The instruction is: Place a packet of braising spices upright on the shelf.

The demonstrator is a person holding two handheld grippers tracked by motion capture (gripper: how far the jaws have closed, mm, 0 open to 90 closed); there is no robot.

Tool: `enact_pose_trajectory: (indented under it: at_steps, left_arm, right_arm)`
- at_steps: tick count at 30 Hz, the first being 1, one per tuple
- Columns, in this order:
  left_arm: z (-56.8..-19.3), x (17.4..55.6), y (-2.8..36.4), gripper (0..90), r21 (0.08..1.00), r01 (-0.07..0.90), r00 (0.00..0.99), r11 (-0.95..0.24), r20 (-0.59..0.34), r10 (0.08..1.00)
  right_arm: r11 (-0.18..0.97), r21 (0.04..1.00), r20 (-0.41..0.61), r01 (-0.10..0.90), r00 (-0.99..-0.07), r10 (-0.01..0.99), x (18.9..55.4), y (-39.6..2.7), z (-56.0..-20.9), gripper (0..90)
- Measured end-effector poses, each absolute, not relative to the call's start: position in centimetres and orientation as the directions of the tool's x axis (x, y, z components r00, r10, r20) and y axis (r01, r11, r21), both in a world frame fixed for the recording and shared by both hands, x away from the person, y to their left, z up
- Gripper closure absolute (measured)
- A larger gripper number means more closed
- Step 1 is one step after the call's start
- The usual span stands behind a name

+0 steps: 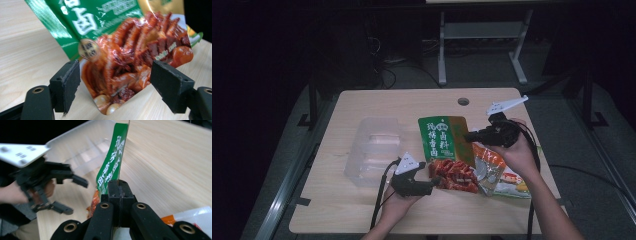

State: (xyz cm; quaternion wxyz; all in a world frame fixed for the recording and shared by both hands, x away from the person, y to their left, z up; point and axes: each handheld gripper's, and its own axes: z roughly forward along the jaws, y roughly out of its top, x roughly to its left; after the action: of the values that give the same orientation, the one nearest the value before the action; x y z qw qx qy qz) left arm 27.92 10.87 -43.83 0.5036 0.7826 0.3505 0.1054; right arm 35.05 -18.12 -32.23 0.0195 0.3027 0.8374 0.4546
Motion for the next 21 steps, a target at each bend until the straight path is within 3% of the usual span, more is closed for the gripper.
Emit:
enact_pose_trajectory:
  at_steps: [5, 10, 14, 21]
  left_arm:
    - [-43.5, 28.5, 10.7, 18.5, 0.868, 0.446, 0.713, -0.218, -0.197, 0.673]
    - [-43.9, 30.1, 10.3, 20.3, 0.857, 0.489, 0.724, -0.163, -0.295, 0.623]
    - [-44.2, 31.0, 10.1, 36.9, 0.842, 0.518, 0.760, -0.150, -0.373, 0.533]
    - [-43.6, 30.9, 10.0, 73.5, 0.851, 0.499, 0.777, -0.162, -0.357, 0.518]
  right_arm:
    - [0.417, 0.810, 0.185, 0.413, -0.854, 0.487, 32.8, -19.0, -31.4, 90.0]
    - [0.415, 0.830, 0.177, 0.373, -0.881, 0.438, 32.0, -20.2, -31.4, 89.9]
    - [0.402, 0.833, 0.192, 0.380, -0.880, 0.433, 31.8, -20.9, -32.0, 89.9]
    - [0.386, 0.834, 0.208, 0.394, -0.873, 0.441, 31.6, -21.8, -32.6, 89.9]
